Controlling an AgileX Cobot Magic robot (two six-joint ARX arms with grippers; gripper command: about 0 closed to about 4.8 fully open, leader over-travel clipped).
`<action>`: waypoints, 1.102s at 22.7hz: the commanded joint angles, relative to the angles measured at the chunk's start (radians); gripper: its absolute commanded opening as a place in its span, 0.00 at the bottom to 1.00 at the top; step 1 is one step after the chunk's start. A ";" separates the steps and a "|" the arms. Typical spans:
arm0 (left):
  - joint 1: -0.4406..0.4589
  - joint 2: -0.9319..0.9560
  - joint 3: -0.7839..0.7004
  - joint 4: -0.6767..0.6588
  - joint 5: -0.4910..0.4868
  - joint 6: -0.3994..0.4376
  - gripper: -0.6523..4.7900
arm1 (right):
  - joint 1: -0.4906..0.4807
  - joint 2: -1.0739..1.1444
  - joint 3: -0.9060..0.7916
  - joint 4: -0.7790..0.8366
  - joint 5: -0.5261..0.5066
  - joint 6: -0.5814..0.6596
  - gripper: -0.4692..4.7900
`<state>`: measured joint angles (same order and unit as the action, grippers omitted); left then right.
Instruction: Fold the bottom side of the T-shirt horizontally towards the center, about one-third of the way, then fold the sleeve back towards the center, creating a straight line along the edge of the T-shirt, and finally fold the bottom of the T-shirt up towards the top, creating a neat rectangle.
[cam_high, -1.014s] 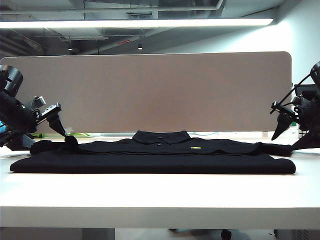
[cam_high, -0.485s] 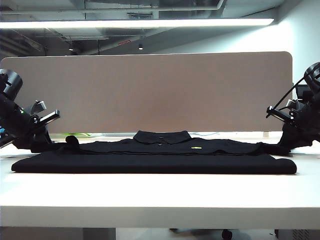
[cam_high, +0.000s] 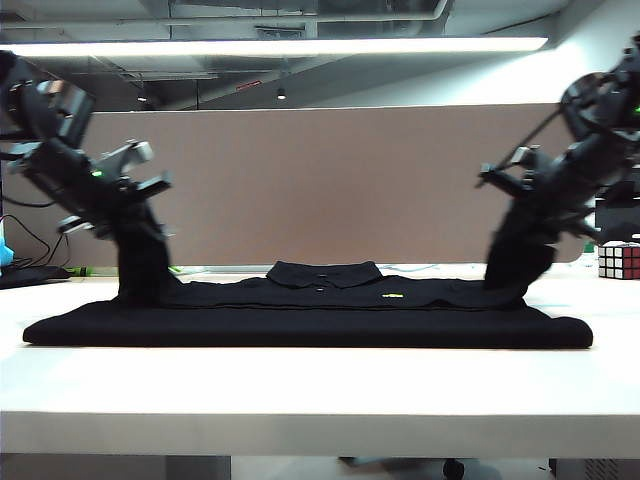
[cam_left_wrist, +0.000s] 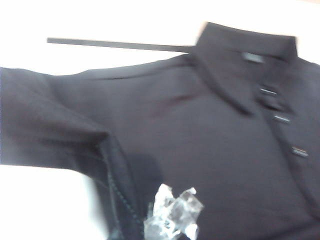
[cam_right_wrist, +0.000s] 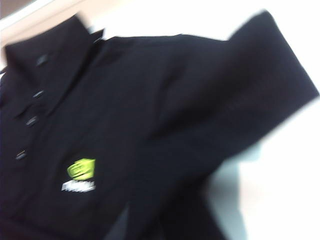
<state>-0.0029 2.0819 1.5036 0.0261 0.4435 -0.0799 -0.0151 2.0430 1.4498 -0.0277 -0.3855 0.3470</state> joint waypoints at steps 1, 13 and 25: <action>-0.090 -0.019 0.002 -0.026 0.006 0.084 0.13 | 0.089 -0.014 0.002 0.005 -0.042 -0.015 0.07; -0.256 -0.019 0.001 -0.513 -0.073 0.473 0.12 | 0.337 -0.014 -0.002 -0.267 -0.085 -0.168 0.07; 0.009 -0.347 0.001 -0.776 0.019 0.208 0.47 | 0.177 -0.348 -0.002 -0.465 -0.175 -0.133 0.72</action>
<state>-0.0071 1.7321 1.5063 -0.6567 0.4530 0.1539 0.1642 1.7088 1.4479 -0.4282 -0.5503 0.2012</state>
